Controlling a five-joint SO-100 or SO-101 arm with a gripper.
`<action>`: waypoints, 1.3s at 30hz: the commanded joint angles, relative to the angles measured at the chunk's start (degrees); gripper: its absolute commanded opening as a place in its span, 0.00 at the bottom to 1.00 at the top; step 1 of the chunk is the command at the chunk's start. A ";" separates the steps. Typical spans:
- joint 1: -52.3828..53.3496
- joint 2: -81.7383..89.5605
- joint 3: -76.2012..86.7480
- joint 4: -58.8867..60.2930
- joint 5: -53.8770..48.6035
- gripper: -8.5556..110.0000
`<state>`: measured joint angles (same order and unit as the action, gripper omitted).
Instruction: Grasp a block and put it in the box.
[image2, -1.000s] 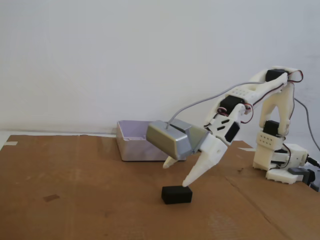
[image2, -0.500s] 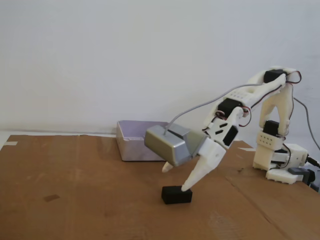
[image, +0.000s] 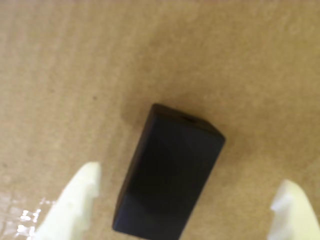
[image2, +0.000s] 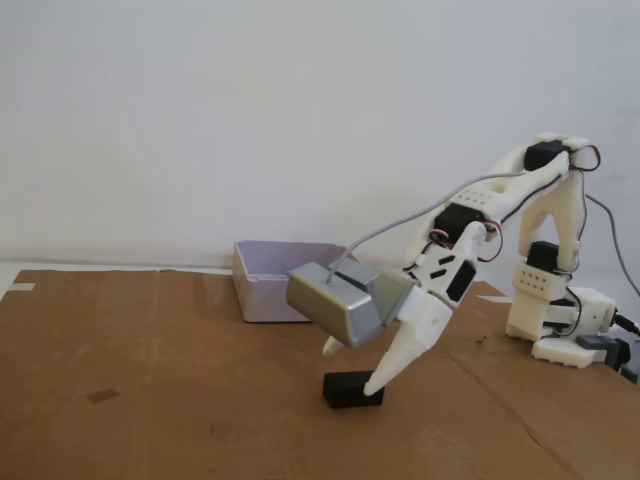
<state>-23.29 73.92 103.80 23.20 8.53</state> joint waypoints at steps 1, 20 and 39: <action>0.44 2.02 -4.48 -2.20 0.18 0.42; 0.53 -1.49 -4.22 -2.55 0.18 0.42; 0.62 -4.04 -4.48 -2.55 0.18 0.42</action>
<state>-23.47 68.47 103.71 22.32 8.53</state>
